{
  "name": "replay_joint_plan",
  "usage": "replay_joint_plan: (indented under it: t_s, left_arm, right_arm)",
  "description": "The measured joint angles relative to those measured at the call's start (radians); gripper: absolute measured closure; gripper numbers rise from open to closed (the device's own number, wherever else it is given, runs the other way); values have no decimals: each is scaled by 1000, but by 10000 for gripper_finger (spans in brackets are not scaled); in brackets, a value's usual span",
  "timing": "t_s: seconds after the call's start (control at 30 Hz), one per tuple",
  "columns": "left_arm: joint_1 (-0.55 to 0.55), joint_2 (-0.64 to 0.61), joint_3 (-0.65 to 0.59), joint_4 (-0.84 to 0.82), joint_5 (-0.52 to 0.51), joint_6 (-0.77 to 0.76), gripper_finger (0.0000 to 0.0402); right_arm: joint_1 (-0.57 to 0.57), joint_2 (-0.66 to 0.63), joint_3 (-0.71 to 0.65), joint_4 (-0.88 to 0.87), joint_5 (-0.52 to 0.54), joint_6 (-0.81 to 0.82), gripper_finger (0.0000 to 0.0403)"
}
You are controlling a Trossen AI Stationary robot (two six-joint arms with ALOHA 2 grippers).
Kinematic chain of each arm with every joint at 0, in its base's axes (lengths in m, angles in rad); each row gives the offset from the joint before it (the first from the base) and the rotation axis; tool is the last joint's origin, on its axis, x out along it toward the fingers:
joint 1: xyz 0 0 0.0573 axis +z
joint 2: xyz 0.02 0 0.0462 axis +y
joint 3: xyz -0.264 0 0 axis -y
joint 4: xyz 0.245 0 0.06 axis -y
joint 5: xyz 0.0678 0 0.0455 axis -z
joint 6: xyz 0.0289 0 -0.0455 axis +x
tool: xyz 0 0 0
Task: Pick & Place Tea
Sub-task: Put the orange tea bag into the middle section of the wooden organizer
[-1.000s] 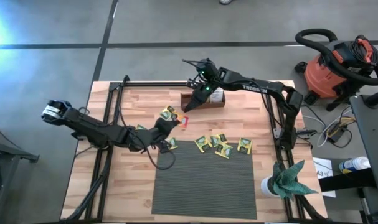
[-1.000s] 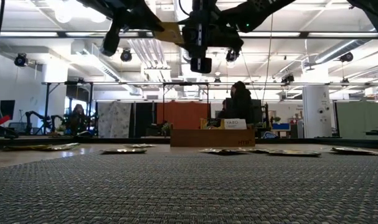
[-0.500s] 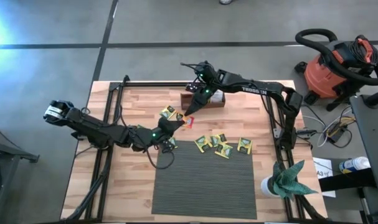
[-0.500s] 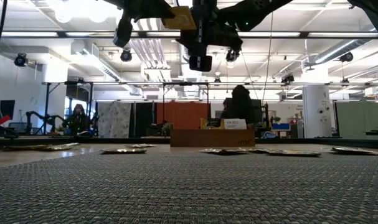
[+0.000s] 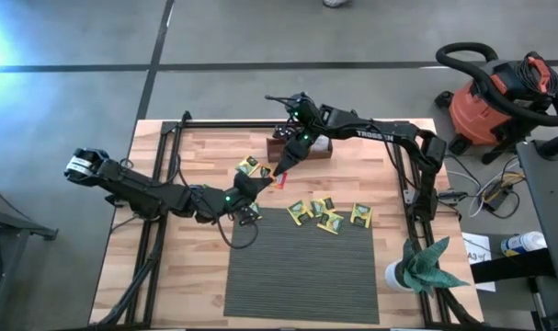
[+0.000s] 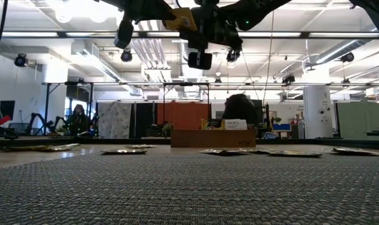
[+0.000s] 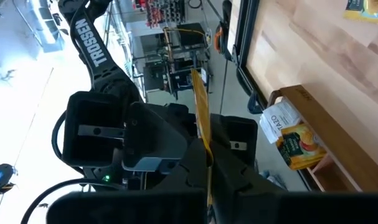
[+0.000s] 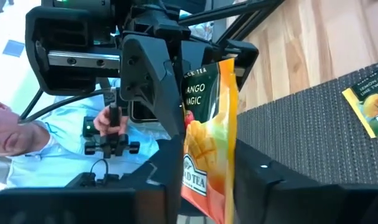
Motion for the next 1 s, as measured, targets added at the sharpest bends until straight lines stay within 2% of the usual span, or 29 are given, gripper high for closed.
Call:
replay_joint_plan:
  t_s: [0.3,0.4,0.47,0.53,0.67,0.8,0.87,0.93,1.0]
  left_arm:
    - [0,0,-1,-13,17,-103,353]
    - [0,0,-1,-51,12,-196,337]
    - [0,0,-2,-56,-29,-280,327]
    - [0,0,-2,-56,-93,-398,319]
    - [0,-7,-2,-56,-287,-644,313]
    - [0,-25,-2,-107,-457,-971,312]
    - [0,-38,-2,-152,-522,-1195,312]
    - [0,-55,-2,-219,-535,-1440,312]
    - [9,-85,-2,-284,-474,-1675,312]
  right_arm:
    - [-1,0,0,0,3,-45,382]
    - [-2,0,0,1,35,-65,390]
    - [-5,0,0,0,67,-88,391]
    - [-7,-4,0,2,114,-103,392]
    - [-20,-8,0,8,195,-124,392]
    - [-36,-11,5,7,280,-134,393]
    - [-39,-12,5,23,340,-136,393]
    - [-42,-18,5,55,398,-136,393]
    - [-44,-29,6,84,463,-137,393]
